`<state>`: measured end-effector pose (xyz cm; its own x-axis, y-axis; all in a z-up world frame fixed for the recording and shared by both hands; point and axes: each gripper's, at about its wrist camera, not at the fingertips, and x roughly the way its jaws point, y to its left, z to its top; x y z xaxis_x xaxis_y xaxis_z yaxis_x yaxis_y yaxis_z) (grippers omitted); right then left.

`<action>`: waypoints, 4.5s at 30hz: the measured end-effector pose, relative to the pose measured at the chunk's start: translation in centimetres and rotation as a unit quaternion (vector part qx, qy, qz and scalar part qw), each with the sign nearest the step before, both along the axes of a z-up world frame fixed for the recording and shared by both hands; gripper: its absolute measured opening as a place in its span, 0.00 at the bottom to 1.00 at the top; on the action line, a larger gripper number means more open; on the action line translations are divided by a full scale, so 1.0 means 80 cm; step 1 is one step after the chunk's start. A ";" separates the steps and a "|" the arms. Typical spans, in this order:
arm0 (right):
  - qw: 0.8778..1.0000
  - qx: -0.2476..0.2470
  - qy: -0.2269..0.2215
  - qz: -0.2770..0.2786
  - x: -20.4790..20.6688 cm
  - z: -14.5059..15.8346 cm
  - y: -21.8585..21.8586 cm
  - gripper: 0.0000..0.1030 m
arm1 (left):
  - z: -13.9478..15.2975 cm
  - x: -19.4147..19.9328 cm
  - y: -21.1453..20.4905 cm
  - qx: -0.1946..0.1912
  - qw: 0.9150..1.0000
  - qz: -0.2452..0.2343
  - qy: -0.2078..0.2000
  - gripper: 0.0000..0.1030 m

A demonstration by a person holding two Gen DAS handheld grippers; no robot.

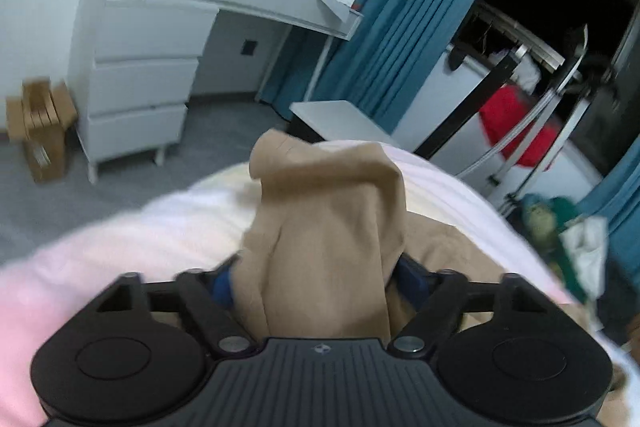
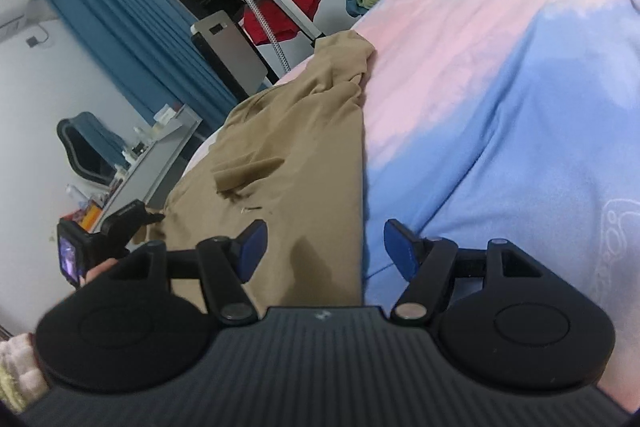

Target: Fold clothes

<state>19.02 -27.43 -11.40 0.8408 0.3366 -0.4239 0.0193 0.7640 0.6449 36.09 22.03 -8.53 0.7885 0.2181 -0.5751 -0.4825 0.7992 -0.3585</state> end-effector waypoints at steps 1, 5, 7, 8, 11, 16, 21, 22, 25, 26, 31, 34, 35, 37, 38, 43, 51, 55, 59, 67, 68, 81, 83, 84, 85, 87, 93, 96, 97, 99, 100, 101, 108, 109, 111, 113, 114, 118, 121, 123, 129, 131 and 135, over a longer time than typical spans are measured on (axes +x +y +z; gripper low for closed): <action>1.000 0.003 0.001 -0.002 0.002 -0.002 -0.001 0.65 | 0.003 0.008 -0.005 0.022 1.000 -0.004 0.014 0.47; 1.000 -0.013 -0.006 -0.008 -0.006 0.007 -0.001 0.64 | 0.030 0.019 -0.042 0.117 0.991 -0.045 0.038 0.12; 1.000 -0.020 -0.010 -0.011 -0.011 0.012 -0.001 0.65 | 0.046 0.022 -0.067 0.172 0.982 -0.059 0.044 0.11; 1.000 -0.024 -0.012 -0.013 -0.013 0.015 -0.001 0.66 | 0.055 0.021 -0.080 0.197 0.978 -0.065 0.039 0.11; 0.999 -0.036 -0.017 -0.018 -0.019 0.022 -0.001 0.66 | 0.086 0.013 -0.126 0.271 0.958 -0.092 0.012 0.11; 0.998 -0.053 -0.027 -0.026 -0.030 0.035 -0.002 0.66 | 0.124 -0.003 -0.238 0.355 0.918 -0.174 -0.024 0.11; 0.998 -0.049 -0.020 -0.036 -0.030 0.035 -0.010 0.66 | 0.112 -0.017 -0.367 0.381 0.889 -0.250 -0.038 0.11; 0.998 -0.047 -0.018 -0.039 -0.030 0.035 -0.013 0.66 | 0.104 -0.018 -0.392 0.379 0.888 -0.258 -0.034 0.11; 0.998 -0.050 -0.016 -0.045 -0.028 0.032 -0.017 0.66 | 0.076 -0.020 -0.448 0.368 0.886 -0.282 -0.023 0.11; 0.997 -0.056 -0.016 -0.047 -0.027 0.031 -0.016 0.66 | 0.065 -0.020 -0.461 0.370 0.883 -0.288 -0.022 0.11; 0.996 -0.074 -0.020 -0.044 -0.024 0.029 -0.015 0.66 | 0.019 -0.009 -0.470 0.356 0.884 -0.302 -0.014 0.27; 0.996 -0.077 -0.022 -0.044 -0.023 0.028 -0.015 0.66 | 0.017 -0.013 -0.449 0.342 0.886 -0.313 -0.018 0.61; 0.996 -0.076 -0.021 -0.043 -0.022 0.026 -0.015 0.66 | 0.020 -0.017 -0.439 0.338 0.885 -0.320 -0.018 0.66; 0.996 -0.075 -0.019 -0.042 -0.020 0.024 -0.015 0.66 | 0.031 -0.024 -0.419 0.323 0.884 -0.339 -0.017 0.72; 0.996 -0.077 -0.020 -0.041 -0.019 0.025 -0.014 0.66 | 0.038 -0.034 -0.406 0.311 0.884 -0.349 -0.014 0.75; 0.995 -0.087 -0.031 -0.039 -0.022 0.030 -0.011 0.66 | 0.080 -0.132 -0.334 0.231 0.894 -0.383 0.006 0.78; 0.995 -0.082 -0.045 -0.019 -0.040 0.045 -0.006 0.66 | 0.105 -0.277 -0.174 0.074 0.932 -0.347 0.073 0.82; 0.999 -0.038 -0.029 -0.005 -0.060 0.053 -0.017 0.66 | 0.087 -0.301 -0.116 0.016 0.935 -0.332 0.122 0.82; 1.000 -0.008 -0.025 -0.012 -0.100 0.065 -0.025 0.66 | 0.074 -0.320 -0.076 -0.038 0.931 -0.322 0.167 0.79; 0.999 -0.010 -0.029 -0.022 -0.124 0.074 -0.027 0.66 | 0.061 -0.345 -0.078 -0.031 0.910 -0.314 0.268 0.66; 0.999 -0.011 -0.025 -0.019 -0.121 0.072 -0.027 0.66 | 0.060 -0.347 -0.083 -0.027 0.906 -0.321 0.275 0.66; 1.000 0.005 -0.002 0.002 -0.113 0.064 -0.032 0.66 | 0.102 -0.430 -0.238 0.319 0.789 -0.456 0.262 0.01; 1.000 0.018 0.000 -0.002 -0.112 0.063 -0.037 0.66 | 0.113 -0.446 -0.260 0.342 0.772 -0.474 0.250 0.01; 1.000 0.026 0.001 -0.005 -0.111 0.062 -0.041 0.66 | 0.111 -0.445 -0.262 0.336 0.775 -0.473 0.249 0.00; 0.999 0.032 0.003 -0.006 -0.110 0.061 -0.043 0.66 | 0.109 -0.444 -0.265 0.330 0.779 -0.473 0.248 0.00; 0.999 0.039 0.010 -0.006 -0.108 0.057 -0.045 0.66 | 0.105 -0.442 -0.270 0.319 0.785 -0.471 0.246 0.00; 0.998 0.052 0.023 0.002 -0.110 0.052 -0.046 0.66 | 0.094 -0.437 -0.285 0.285 0.804 -0.465 0.239 0.05; 0.998 0.055 0.018 0.003 -0.111 0.055 -0.046 0.66 | 0.090 -0.431 -0.284 0.266 0.819 -0.450 0.238 0.10; 0.998 0.055 0.018 0.002 -0.111 0.055 -0.047 0.66 | 0.094 -0.425 -0.269 0.256 0.833 -0.425 0.244 0.11; 0.998 0.056 0.020 0.000 -0.109 0.054 -0.047 0.66 | 0.099 -0.411 -0.238 0.226 0.856 -0.385 0.260 0.21; 0.998 0.058 0.024 -0.001 -0.108 0.052 -0.048 0.66 | 0.100 -0.405 -0.224 0.214 0.863 -0.371 0.268 0.29; 0.998 0.059 0.027 -0.001 -0.107 0.051 -0.048 0.66 | 0.099 -0.400 -0.213 0.206 0.868 -0.357 0.276 0.41; 0.997 0.059 0.041 0.001 -0.105 0.046 -0.049 0.66 | 0.069 -0.386 -0.164 0.126 0.888 -0.306 0.320 0.56; 0.997 0.060 0.042 0.002 -0.104 0.045 -0.049 0.66 | 0.063 -0.386 -0.159 0.110 0.890 -0.301 0.325 0.53; 0.997 0.058 0.044 0.002 -0.102 0.042 -0.049 0.66 | 0.057 -0.387 -0.156 0.095 0.887 -0.303 0.336 0.44; 0.997 0.053 0.053 0.004 -0.096 0.038 -0.047 0.66 | 0.061 -0.392 -0.162 0.110 0.880 -0.319 0.334 0.15; 0.997 0.055 0.057 0.007 -0.095 0.036 -0.046 0.66 | 0.067 -0.396 -0.170 0.131 0.876 -0.329 0.328 0.09; 0.996 0.058 0.068 0.012 -0.094 0.032 -0.043 0.66 | 0.101 -0.419 -0.200 0.206 0.856 -0.372 0.294 0.05; 0.997 0.037 0.072 -0.012 -0.096 0.032 -0.046 0.66 | 0.124 -0.436 -0.231 0.253 0.828 -0.417 0.277 0.04; 0.996 0.033 0.077 -0.025 -0.096 0.029 -0.050 0.66 | 0.135 -0.447 -0.254 0.271 0.812 -0.442 0.268 0.04; 0.997 0.016 0.074 -0.022 -0.100 0.029 -0.050 0.66 | 0.108 -0.464 -0.318 0.303 0.754 -0.515 0.274 0.04; 0.997 -0.002 0.075 -0.009 -0.101 0.028 -0.044 0.66 | 0.088 -0.466 -0.327 0.294 0.751 -0.521 0.280 0.06; 0.995 -0.021 0.088 0.039 -0.110 0.030 -0.028 0.66 | 0.084 -0.462 -0.303 0.223 0.786 -0.508 0.274 0.16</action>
<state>10.25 -29.69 -9.03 0.7240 0.3760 -0.5783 0.0698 0.7941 0.6037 -0.90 -2.24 -1.77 0.3458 -0.0872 -0.9343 0.5007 0.8592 0.1051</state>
